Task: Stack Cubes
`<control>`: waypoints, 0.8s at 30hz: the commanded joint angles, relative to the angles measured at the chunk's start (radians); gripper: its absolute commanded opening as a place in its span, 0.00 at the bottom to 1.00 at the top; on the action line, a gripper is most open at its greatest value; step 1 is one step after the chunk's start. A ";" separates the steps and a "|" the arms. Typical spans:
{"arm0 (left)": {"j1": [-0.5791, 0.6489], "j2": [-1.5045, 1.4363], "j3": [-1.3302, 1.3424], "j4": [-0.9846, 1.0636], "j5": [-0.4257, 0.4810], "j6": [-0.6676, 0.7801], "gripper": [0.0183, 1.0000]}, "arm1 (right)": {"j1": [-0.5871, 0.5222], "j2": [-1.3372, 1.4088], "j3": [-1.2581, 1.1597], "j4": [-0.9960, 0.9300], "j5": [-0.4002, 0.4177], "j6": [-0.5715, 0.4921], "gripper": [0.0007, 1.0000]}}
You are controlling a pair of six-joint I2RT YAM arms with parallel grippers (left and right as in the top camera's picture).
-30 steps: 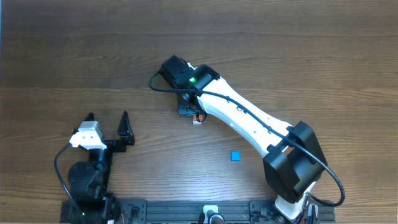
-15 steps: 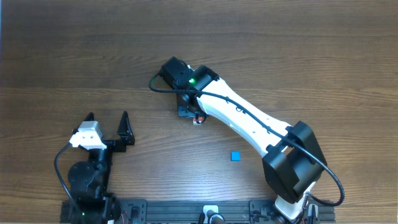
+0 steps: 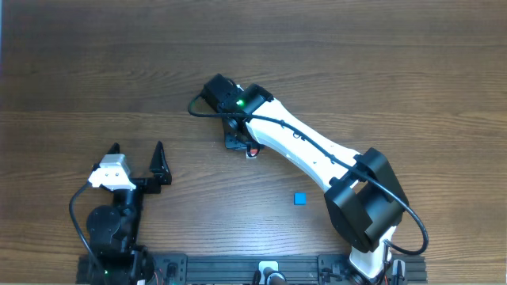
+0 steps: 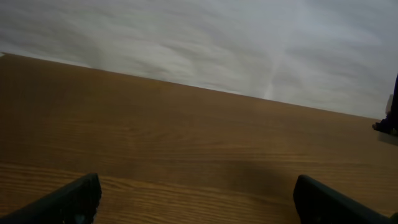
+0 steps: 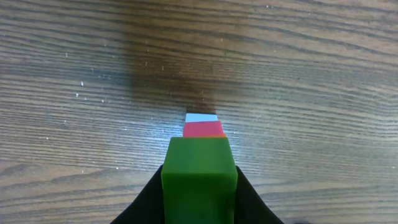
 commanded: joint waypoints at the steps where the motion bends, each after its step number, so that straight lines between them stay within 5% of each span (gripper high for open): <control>1: 0.006 -0.007 -0.006 0.000 0.010 0.014 1.00 | 0.006 0.016 -0.005 0.000 -0.006 0.013 0.01; 24: 0.006 -0.007 -0.006 0.000 0.010 0.014 1.00 | 0.005 0.013 -0.003 -0.015 -0.005 0.013 0.01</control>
